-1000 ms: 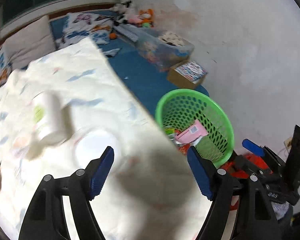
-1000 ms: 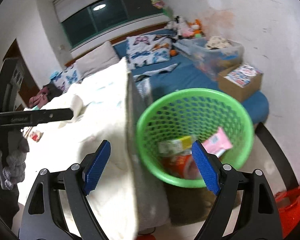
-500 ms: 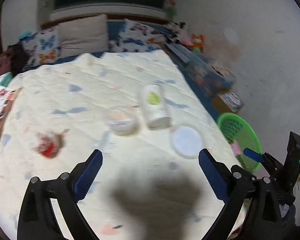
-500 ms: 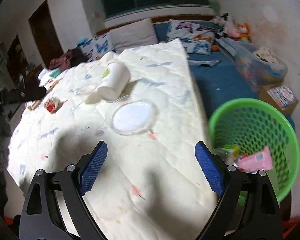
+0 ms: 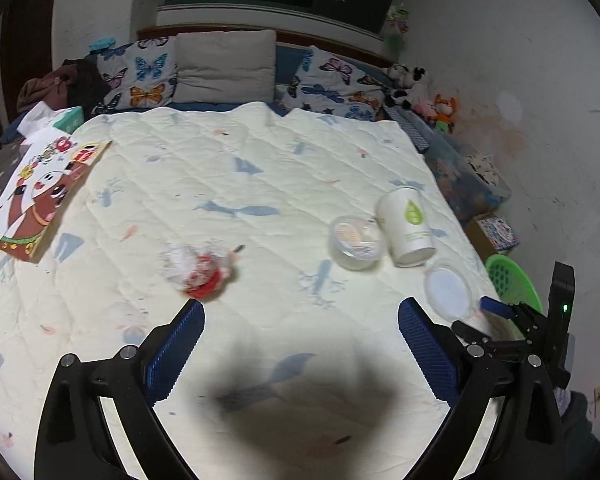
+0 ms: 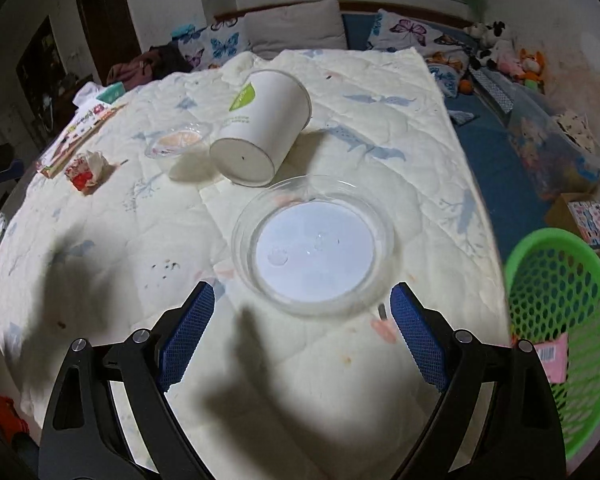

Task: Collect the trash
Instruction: 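Move both tools back over the mattress toward the crumpled paper and flat lid, then grasp the clear flat lid with the right tool while the left tool grasps the crumpled paper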

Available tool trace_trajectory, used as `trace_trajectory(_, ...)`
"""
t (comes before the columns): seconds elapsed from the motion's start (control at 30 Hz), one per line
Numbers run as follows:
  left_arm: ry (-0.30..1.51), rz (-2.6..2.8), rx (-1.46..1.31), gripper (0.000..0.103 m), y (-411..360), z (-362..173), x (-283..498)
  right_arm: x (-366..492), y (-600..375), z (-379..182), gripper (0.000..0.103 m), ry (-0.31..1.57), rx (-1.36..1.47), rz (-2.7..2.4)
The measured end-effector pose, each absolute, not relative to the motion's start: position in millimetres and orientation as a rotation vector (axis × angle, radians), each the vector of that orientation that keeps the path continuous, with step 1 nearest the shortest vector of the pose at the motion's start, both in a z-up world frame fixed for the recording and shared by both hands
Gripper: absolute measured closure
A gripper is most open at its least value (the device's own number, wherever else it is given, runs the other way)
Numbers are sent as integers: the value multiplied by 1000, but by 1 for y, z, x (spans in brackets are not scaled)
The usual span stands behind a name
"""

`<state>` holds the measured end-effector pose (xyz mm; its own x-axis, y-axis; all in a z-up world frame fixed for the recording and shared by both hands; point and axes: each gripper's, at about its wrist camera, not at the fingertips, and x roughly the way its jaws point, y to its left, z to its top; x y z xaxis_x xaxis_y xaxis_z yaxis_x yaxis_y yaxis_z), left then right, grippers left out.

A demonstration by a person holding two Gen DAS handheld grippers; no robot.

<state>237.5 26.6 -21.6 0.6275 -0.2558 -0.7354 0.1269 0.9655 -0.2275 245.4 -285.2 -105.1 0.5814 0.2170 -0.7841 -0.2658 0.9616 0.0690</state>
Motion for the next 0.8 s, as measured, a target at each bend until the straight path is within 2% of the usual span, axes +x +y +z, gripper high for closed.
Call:
trace_trajectory(0.47,923,-118,-180,9,82,-56,247,274,-277,-118,11,943,-87,268)
trace_trajectory(0.8,962,-84,-146,9,89,-80,266,275,-278,-117,12,928,-81,256)
